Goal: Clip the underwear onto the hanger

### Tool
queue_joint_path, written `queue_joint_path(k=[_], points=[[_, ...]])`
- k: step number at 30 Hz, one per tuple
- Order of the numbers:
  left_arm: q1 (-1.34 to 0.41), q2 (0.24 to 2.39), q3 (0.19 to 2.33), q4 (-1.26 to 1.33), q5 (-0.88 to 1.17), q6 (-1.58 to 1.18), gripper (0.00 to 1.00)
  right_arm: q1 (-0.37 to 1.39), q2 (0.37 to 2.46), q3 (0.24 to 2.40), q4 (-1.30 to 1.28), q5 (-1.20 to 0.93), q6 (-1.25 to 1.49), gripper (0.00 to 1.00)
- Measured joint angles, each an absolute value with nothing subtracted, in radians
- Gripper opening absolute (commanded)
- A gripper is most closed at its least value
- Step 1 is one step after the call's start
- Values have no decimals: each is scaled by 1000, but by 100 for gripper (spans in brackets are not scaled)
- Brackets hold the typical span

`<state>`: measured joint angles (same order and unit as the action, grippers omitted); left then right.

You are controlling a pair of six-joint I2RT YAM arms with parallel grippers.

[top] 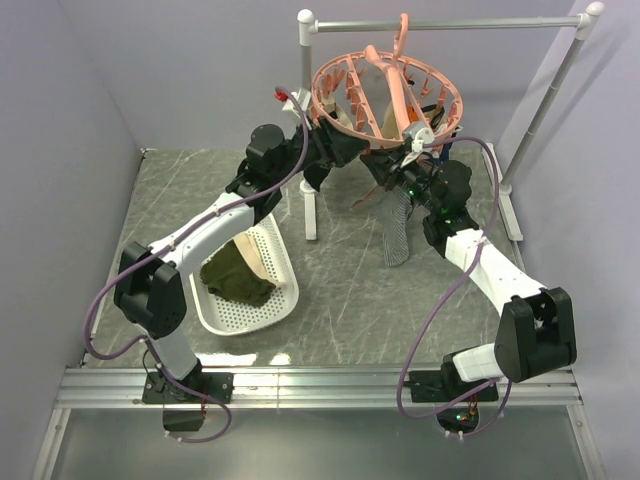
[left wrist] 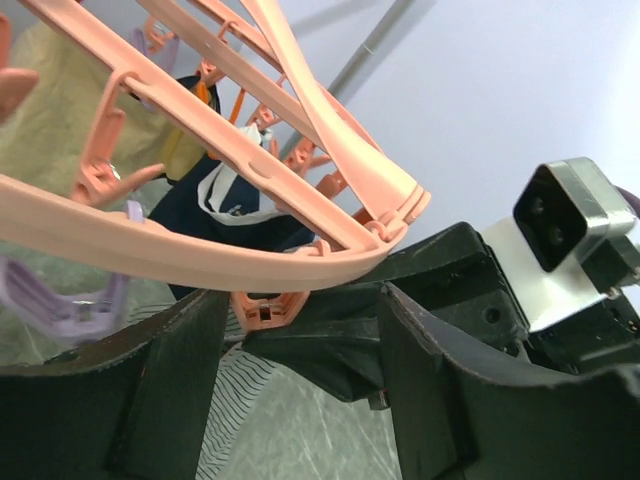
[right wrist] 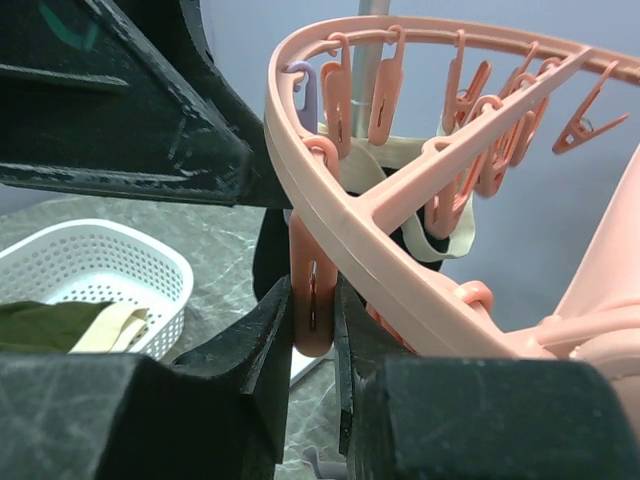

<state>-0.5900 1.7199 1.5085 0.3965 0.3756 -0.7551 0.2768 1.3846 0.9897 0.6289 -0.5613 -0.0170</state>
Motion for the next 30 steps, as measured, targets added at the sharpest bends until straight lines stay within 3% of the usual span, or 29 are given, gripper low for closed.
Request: queue_joint_path(k=[8, 22, 30], points=[[-610, 1748, 1571, 323, 308, -699, 57, 273, 1384, 991, 630, -559, -17, 0], [-624, 1744, 1552, 289, 289, -689, 60, 272, 1384, 993, 615, -558, -16, 0], [-629, 1749, 1548, 282, 284, -681, 56, 272, 1384, 994, 626, -566, -17, 0]])
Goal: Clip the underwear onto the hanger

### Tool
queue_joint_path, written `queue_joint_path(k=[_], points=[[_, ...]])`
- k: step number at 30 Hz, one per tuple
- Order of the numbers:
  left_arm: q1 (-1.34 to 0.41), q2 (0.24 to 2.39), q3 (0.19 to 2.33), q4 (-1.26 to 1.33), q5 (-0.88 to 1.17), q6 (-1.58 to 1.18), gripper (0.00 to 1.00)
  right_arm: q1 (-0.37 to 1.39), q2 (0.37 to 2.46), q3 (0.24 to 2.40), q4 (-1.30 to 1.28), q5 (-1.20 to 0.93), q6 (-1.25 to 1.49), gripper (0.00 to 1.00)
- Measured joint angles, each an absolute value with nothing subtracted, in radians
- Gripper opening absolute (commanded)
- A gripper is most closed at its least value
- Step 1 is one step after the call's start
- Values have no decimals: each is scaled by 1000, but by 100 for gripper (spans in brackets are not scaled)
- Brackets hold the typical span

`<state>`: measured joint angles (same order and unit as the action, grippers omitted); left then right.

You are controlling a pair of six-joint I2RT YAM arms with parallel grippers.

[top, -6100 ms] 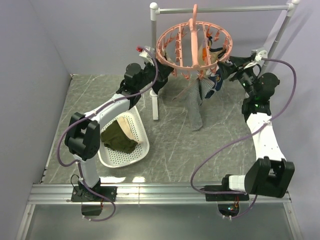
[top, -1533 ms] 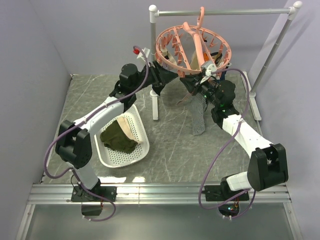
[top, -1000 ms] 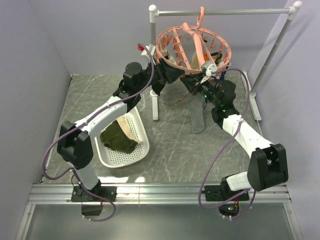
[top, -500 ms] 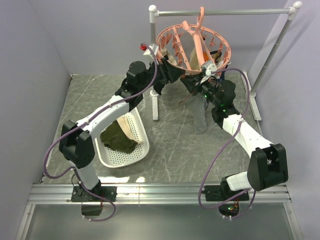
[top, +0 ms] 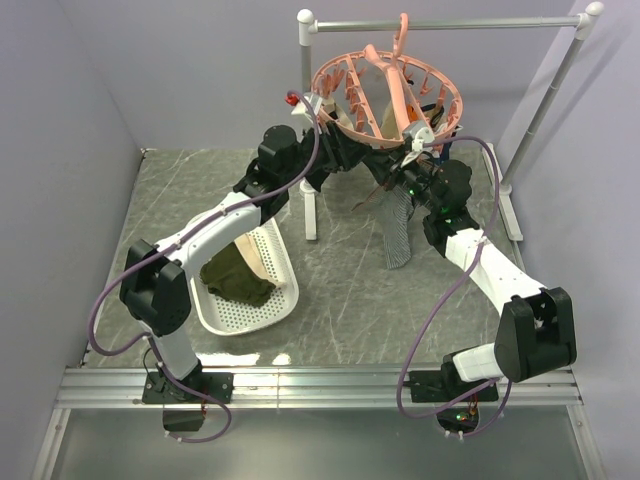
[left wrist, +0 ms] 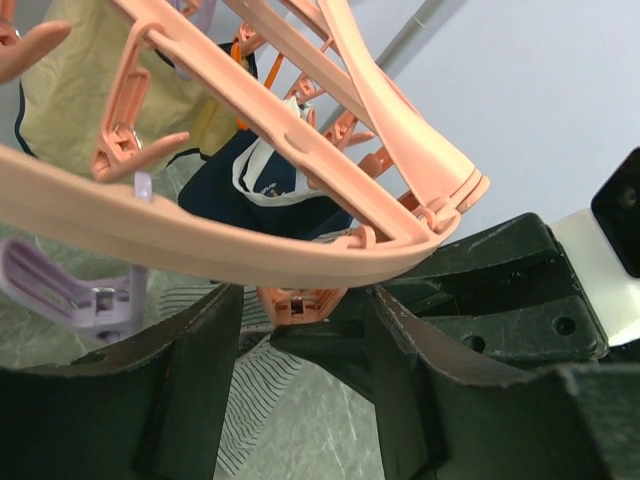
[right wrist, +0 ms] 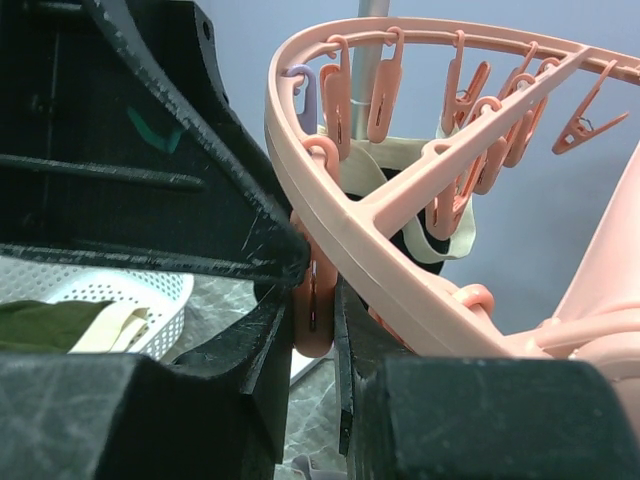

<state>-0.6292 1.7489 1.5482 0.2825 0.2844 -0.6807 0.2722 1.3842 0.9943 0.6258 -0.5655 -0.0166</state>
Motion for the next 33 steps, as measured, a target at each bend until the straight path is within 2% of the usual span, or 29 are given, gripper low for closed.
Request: queue_joint_path(k=[7, 12, 20, 33], points=[[-630, 1769, 1571, 286, 278, -686, 52, 272, 1384, 994, 629, -569, -21, 0], [-635, 1790, 1589, 280, 266, -701, 43, 272, 1384, 994, 623, -562, -22, 0], [-638, 1791, 1591, 292, 250, -728, 52, 271, 1383, 994, 635, -556, -25, 0], [-644, 1791, 1523, 437, 224, -721, 49, 271, 1383, 968, 685, -545, -30, 0]])
